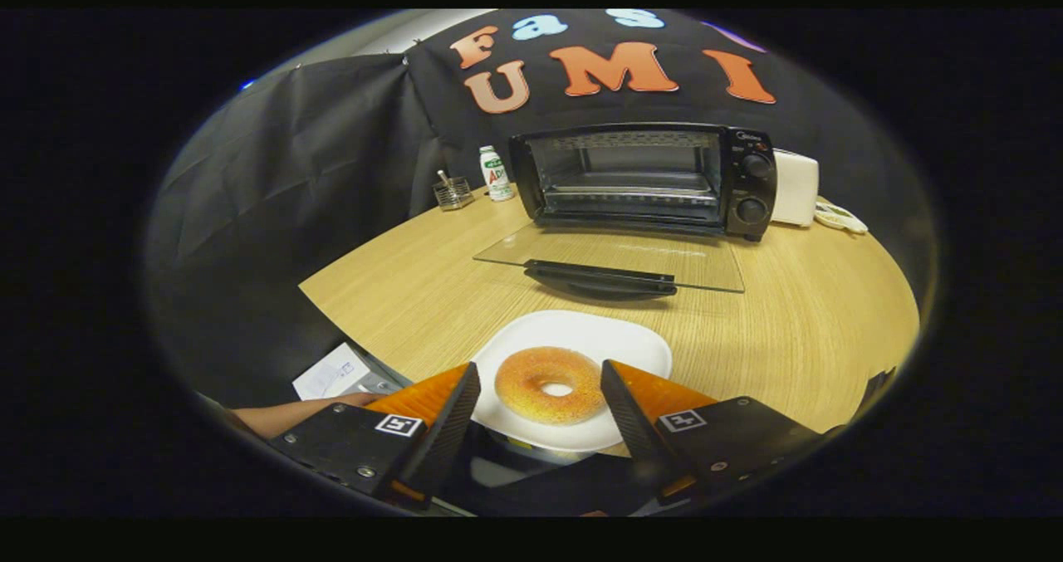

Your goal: Open the toaster oven, put the food inside, and close the toaster oven door.

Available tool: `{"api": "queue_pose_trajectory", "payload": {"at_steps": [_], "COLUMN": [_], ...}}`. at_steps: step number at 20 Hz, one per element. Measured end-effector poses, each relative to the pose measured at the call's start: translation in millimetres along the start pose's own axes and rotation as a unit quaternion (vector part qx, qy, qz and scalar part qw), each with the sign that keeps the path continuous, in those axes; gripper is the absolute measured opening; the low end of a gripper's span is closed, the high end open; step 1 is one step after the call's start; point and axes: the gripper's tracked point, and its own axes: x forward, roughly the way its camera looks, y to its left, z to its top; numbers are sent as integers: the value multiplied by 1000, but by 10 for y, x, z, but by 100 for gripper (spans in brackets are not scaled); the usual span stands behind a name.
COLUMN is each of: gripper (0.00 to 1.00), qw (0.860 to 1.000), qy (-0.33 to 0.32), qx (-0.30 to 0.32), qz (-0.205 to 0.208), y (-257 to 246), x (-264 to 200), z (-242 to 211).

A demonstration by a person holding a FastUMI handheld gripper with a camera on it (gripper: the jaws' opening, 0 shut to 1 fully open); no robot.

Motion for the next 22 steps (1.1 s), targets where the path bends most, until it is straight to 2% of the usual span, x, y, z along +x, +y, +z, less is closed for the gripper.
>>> {"api": "queue_pose_trajectory", "payload": {"at_steps": [4, 8, 11, 13, 17, 19, 22], "gripper": [88, 88, 76, 69, 67, 67, 67], "qw": [999, 999, 999, 999, 992, 982, 957], "qy": [8, 6, -8, -25, -68, -90, -120], "qx": [-18, -11, 4, 34, 110, 163, 249], "qz": [-30, -38, -39, -25, 7, 33, 84], "y": [-101, -121, -137, -102, -61, -13, 76], "x": [85, 145, 109, 85, 57, 65, 101], "z": [-77, -101, -17, 105, 433, 628, 935]}}
